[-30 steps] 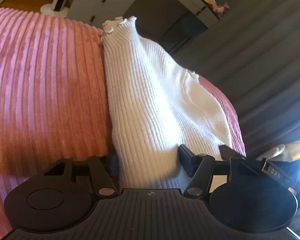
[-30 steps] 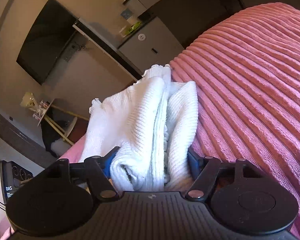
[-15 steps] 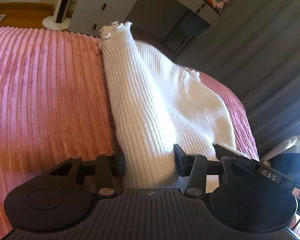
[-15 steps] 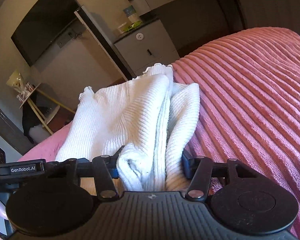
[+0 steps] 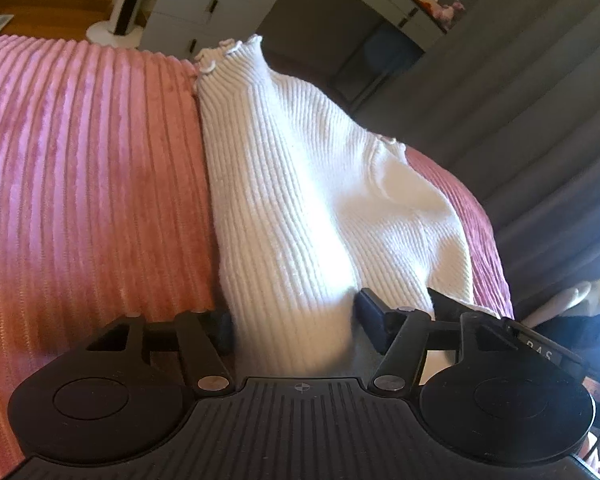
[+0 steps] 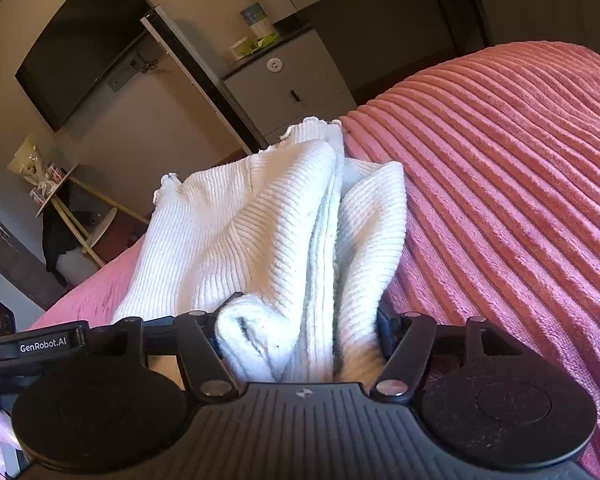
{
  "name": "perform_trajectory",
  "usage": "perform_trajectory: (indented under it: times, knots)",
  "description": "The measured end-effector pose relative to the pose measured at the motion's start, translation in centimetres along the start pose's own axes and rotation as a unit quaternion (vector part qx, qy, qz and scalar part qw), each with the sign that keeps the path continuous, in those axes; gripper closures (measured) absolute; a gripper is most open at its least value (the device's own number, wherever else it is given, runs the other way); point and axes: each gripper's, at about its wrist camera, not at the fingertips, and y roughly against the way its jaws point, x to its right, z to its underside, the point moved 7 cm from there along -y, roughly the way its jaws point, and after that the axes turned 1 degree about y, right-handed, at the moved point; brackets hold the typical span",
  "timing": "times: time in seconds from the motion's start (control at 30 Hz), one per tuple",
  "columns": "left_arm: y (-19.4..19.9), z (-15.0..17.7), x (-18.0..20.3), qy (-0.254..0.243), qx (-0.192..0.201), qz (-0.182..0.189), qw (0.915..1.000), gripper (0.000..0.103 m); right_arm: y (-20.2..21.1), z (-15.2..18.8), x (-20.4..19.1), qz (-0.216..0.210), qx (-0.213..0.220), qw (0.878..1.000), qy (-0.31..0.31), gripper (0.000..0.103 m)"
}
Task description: Fold small clothes
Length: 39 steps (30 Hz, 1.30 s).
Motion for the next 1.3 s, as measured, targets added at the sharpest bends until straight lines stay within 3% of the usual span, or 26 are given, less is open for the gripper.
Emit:
perform_trajectory:
  times: [0.07, 0.13, 0.3, 0.47, 0.53, 0.57, 0.63, 0.77, 0.87, 0.93, 1.03, 1.27, 1.3]
  knots:
    - [0.4, 0.0, 0.1, -0.005, 0.002, 0.001, 1.0000, 0.058, 0.2, 0.1, -0.5, 0.003, 0.006, 1.000, 0.006, 0.050]
    - [1.5, -0.3, 0.2, -0.005, 0.003, 0.006, 1.0000, 0.062, 0.6, 0.1, -1.3, 0.007, 0.011, 1.000, 0.009, 0.055]
    - [6.2, -1.0, 0.3, -0.068, 0.038, -0.041, 0.9961, 0.063, 0.7, 1.3, -5.6, -0.028, 0.000, 0.999, 0.037, 0.059]
    - [12.1, 0.9, -3.8, -0.069, 0.060, -0.093, 0.9915, 0.062, -0.5, 4.3, -10.7, -0.079, -0.013, 0.995, 0.059, 0.058]
    - [13.1, 2.2, -5.9, -0.055, 0.049, -0.115, 0.9906, 0.058, -1.2, 5.9, -11.8, -0.065, -0.021, 0.996, 0.064, 0.048]
    - [13.7, 3.0, -6.9, -0.042, 0.043, -0.123, 0.9905, 0.057, -1.0, 6.5, -11.9, -0.059, -0.017, 0.997, 0.055, 0.046]
    - [16.3, 4.6, -7.7, -0.024, 0.072, -0.121, 0.9898, 0.055, 0.5, 7.2, -11.3, -0.059, -0.004, 0.998, 0.006, 0.042]
    - [20.0, 8.3, -7.2, -0.031, 0.116, -0.126, 0.9847, 0.051, 5.4, 8.7, -8.9, -0.070, 0.054, 0.992, -0.088, 0.041]
    - [19.9, 10.5, -6.7, -0.061, 0.106, -0.133, 0.9835, 0.051, 6.7, 9.6, -8.7, -0.093, 0.050, 0.988, -0.115, 0.042]
    - [18.5, 10.9, -6.4, -0.080, 0.091, -0.138, 0.9830, 0.051, 6.2, 9.8, -9.4, -0.093, 0.042, 0.988, -0.114, 0.051]
    - [17.7, 11.4, -6.9, -0.054, 0.082, -0.128, 0.9869, 0.051, 5.4, 10.3, -10.6, -0.089, 0.037, 0.990, -0.102, 0.059]
    - [17.7, 12.5, -7.6, -0.047, 0.108, -0.122, 0.9856, 0.051, 2.6, 11.1, -11.2, -0.115, 0.021, 0.982, -0.149, 0.061]
    - [17.9, 12.7, -7.5, -0.052, 0.111, -0.122, 0.9849, 0.051, 2.4, 11.1, -11.2, -0.117, 0.026, 0.981, -0.151, 0.071]
